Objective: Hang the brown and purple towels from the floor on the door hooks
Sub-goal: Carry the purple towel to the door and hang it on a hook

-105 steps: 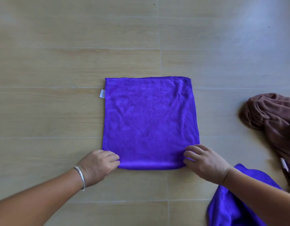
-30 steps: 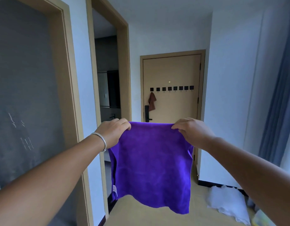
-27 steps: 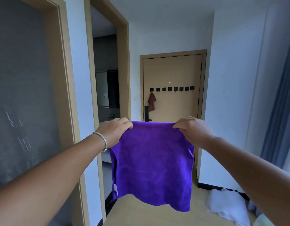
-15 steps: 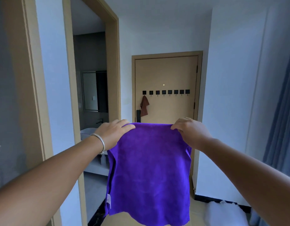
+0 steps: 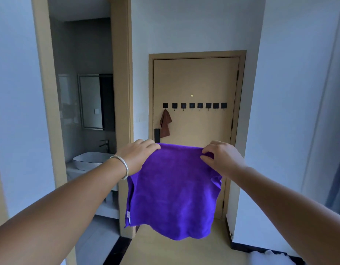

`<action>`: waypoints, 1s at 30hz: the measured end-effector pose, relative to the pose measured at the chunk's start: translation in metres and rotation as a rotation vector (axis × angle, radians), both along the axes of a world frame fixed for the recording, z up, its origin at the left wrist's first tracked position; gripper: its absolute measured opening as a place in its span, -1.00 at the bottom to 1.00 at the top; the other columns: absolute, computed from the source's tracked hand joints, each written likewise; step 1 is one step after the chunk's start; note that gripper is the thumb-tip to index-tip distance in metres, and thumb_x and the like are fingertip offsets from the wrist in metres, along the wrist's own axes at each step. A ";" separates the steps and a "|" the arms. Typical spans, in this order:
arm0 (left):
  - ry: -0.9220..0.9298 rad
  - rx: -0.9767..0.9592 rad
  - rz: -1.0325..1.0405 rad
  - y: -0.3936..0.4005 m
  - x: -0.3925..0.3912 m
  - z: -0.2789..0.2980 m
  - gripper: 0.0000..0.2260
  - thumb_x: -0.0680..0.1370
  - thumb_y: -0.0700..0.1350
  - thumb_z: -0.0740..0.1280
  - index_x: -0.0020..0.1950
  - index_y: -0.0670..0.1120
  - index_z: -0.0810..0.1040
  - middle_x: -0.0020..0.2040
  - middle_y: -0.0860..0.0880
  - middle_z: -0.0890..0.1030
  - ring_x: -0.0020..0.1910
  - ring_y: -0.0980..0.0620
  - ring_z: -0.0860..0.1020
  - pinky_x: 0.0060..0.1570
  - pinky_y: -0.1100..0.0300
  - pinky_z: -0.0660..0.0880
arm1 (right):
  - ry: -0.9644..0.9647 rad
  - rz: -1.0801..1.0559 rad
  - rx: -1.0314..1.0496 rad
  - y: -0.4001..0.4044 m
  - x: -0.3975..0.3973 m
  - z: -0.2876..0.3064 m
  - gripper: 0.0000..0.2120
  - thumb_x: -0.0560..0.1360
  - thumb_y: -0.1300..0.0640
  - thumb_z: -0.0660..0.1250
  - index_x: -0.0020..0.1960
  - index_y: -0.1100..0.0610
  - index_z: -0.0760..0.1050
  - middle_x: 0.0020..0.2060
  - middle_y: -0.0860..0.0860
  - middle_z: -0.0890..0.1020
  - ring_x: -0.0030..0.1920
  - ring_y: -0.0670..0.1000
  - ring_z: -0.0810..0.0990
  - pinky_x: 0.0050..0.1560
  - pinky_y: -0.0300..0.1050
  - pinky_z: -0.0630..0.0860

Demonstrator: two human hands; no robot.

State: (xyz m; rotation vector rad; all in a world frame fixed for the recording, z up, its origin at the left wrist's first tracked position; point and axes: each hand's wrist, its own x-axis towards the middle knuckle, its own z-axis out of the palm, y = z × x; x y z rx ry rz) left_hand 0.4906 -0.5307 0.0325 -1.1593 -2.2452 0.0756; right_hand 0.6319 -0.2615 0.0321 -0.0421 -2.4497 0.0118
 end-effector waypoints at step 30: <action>0.099 -0.192 0.148 0.263 -0.440 -0.013 -0.20 0.45 -0.35 0.24 0.54 0.11 -0.07 0.51 0.00 0.16 0.14 -0.11 0.36 -0.30 0.11 0.34 | -0.103 0.098 0.172 0.253 -0.473 -0.004 -0.47 0.50 0.32 0.10 0.38 -0.07 0.39 0.29 -0.12 0.44 0.20 0.03 0.48 0.00 -0.15 0.44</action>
